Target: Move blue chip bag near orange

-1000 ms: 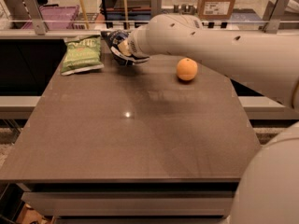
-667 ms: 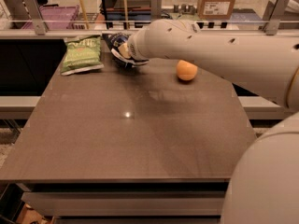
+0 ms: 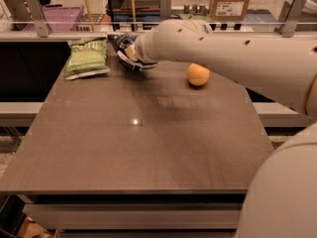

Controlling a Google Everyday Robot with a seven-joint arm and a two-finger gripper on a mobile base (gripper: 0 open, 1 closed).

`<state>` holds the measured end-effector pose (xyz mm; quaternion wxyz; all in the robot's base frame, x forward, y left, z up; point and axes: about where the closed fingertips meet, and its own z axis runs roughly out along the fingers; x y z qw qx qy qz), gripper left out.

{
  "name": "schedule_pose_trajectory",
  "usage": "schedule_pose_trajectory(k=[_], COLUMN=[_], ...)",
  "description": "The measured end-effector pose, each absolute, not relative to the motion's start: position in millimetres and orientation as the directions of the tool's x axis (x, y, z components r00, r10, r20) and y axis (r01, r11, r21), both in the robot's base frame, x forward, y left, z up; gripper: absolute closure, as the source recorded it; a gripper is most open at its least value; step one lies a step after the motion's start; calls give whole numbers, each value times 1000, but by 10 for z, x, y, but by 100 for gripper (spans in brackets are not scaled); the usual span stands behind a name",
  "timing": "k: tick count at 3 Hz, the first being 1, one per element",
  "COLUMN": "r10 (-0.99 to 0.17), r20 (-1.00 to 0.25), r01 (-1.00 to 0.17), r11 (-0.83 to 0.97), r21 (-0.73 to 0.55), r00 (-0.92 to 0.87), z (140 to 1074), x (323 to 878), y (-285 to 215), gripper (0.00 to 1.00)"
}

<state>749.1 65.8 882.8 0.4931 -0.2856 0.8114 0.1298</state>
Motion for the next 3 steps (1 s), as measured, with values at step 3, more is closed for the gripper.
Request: schedule_pose_trajectory(k=[3], r10=[-334], r20=[-878], r01=[-594], r11=[801], r21=[-73], r00=[-343], z=[8888], x=[7468], y=[674], gripper=[0])
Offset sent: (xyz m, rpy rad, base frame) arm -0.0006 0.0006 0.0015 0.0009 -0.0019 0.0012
